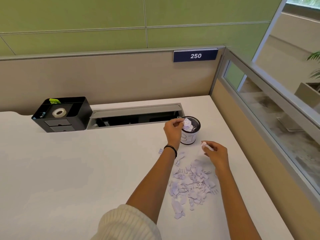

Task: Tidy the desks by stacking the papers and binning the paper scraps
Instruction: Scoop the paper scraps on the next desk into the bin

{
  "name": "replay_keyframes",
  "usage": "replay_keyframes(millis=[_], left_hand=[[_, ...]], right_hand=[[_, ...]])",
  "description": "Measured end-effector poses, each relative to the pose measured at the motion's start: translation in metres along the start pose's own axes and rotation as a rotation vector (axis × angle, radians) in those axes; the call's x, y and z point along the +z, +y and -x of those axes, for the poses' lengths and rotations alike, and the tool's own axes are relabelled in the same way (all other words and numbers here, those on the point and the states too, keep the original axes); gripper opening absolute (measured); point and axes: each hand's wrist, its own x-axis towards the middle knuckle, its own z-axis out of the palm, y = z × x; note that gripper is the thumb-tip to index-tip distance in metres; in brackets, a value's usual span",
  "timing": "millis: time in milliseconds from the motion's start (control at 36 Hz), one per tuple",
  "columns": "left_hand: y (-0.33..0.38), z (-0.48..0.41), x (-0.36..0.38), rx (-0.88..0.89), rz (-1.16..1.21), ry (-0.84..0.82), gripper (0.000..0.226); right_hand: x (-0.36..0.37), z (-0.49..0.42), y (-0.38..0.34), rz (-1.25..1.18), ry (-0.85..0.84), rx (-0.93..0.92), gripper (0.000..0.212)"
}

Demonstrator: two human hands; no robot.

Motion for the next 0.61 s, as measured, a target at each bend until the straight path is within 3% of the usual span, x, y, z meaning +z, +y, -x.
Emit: replay_keyframes(millis=[278, 500, 611], left_hand=[[-0.007, 0.001, 0.01, 0.064, 0.012, -0.071, 0.016], [-0.032, 0.01, -0.028, 0.244, -0.219, -0.136, 0.024], [-0.066, 0.019, -0.073, 0.237, -0.357, -0.147, 0.025]], right_hand=[[0.03, -0.031, -0.031, -0.4, 0.061, 0.098, 0.026], [0.056, -0.069, -0.045, -0.308, 0.062, 0.127, 0.037], [0.06, -0.074, -0.048, -0.285, 0.042, 0.133, 0.036]])
